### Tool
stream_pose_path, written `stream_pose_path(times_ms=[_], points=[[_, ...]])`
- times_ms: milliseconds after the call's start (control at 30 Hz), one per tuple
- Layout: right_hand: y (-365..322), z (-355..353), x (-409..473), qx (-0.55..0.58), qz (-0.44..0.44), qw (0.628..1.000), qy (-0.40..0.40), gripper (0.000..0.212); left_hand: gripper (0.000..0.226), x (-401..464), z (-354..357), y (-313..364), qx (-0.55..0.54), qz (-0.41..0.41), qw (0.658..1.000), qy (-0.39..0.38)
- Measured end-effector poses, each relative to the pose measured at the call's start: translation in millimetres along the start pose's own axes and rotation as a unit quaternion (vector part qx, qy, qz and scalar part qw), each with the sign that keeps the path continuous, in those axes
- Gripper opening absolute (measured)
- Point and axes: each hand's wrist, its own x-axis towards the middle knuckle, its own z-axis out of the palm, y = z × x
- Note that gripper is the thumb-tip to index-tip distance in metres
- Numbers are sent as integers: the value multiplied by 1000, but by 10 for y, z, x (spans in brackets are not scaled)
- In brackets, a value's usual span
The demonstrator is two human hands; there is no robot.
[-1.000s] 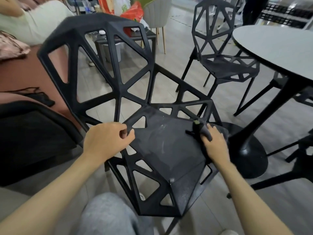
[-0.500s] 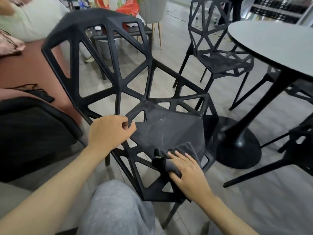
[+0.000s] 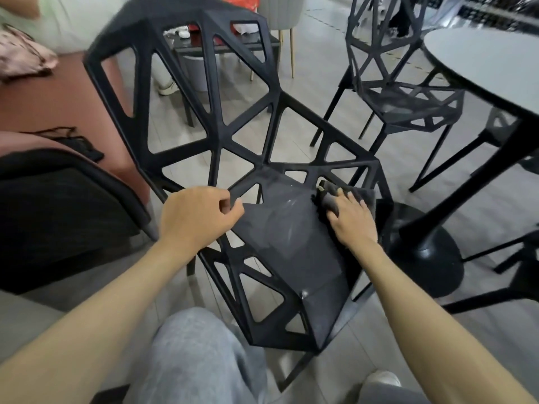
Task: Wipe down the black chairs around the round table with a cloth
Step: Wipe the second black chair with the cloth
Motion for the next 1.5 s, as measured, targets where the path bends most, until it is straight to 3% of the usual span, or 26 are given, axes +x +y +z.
stream_pose_path(times_ms=[333,533,767,933,1233,1400,1500], points=[[-990,66,-1414,91,-148,982,-75,52,43,-23,1,-4,1,2,1000,-11],[-307,7,-660,67,-155,983,-79,68,42,-25,8,-24,1,9,1000,1],[529,-266,121,94,-67,993,-40,55,45,-10,58,-44,3,1,1000,15],[227,-203,-340,102,-67,993,9,53,44,-20,32,-10,-5,-2,1000,13],[-475,-97,-1367,137,-254,955,-70,58,41,-40,-36,25,9,5,1000,-6],[-267,-19,-833,118,-238,958,-110,60,43,-27,-3,4,18,8,1000,-4],[-134,65,-202,76,-200,974,-80,61,44,-16,24,-15,10,8,1000,-1]])
